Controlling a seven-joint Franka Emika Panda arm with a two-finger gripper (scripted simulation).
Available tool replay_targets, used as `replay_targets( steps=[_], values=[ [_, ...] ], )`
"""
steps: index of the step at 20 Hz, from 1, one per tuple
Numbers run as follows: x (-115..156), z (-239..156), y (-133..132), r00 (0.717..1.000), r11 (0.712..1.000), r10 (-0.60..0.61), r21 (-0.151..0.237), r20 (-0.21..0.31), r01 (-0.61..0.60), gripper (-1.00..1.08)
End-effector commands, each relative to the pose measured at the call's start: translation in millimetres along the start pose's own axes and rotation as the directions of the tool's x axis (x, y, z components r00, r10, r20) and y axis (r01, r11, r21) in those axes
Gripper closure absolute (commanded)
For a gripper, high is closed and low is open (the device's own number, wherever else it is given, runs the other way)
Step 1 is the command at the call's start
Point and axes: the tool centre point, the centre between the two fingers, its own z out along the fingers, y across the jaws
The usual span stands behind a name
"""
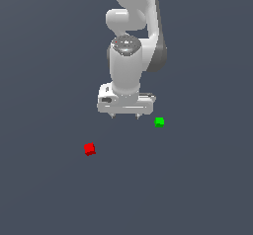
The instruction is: Stack the red cube on top of the green cube.
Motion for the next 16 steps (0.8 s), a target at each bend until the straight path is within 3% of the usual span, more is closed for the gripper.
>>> replay_targets(
  steps=[1,9,16],
  values=[
    [0,0,0,1.0,1.0,0.0,0.0,0.0,0.0,-0.92],
    [3,7,11,1.0,1.0,-0.021,0.001,0.001,0.021,-0.92],
    [11,26,40,0.997,0.997,-0.075,0.005,0.003,0.075,-0.92]
  ],
)
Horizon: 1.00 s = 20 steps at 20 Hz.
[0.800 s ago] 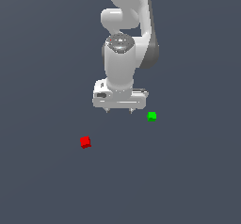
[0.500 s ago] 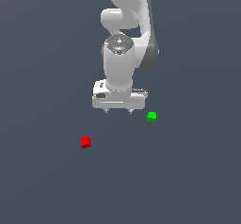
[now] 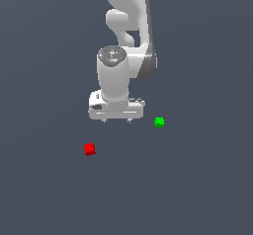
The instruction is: Stack the red cube on top of the green cube.
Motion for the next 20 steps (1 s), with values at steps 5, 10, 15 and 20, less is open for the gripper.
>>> replay_targets(
  steps=[5,10,15,20],
  values=[
    [11,26,39,0.997,0.997,-0.072,0.005,0.003,0.072,-0.92],
    [24,49,73,0.991,0.991,-0.137,0.009,0.006,0.137,-0.92],
    [38,69,101,0.981,0.981,-0.193,0.013,0.008,0.193,-0.92],
    [49,83,120,0.973,0.973,-0.232,0.016,0.009,0.232,-0.92]
  ],
)
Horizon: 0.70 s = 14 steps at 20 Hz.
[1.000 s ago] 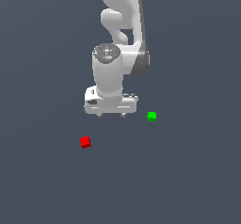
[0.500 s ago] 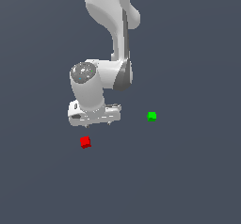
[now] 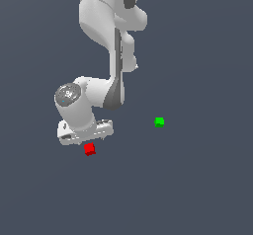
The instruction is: Stack the red cube on top of the green cube.
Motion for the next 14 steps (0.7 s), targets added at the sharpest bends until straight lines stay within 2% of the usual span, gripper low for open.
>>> replay_targets(
  steps=[1,7,14],
  values=[
    [4,5,9,1.0,1.0,-0.019,0.001,0.0,0.019,-0.92],
    [9,13,20,0.999,0.999,-0.041,0.002,0.001,0.041,-0.92],
    [9,14,22,0.999,0.999,-0.043,0.002,0.002,0.043,-0.92]
  ],
)
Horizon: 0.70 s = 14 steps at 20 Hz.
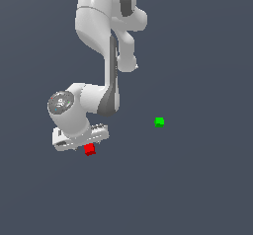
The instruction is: Stack the red cube on top of the green cube.
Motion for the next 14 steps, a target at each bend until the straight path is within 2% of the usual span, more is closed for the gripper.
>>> replay_targets(
  steps=[1,14],
  values=[
    [0,1,0,1.0,1.0,0.0,0.0,0.0,0.0,-0.92],
    [0,50,0,1.0,1.0,-0.002,0.0,0.0,0.002,-0.92]
  ],
)
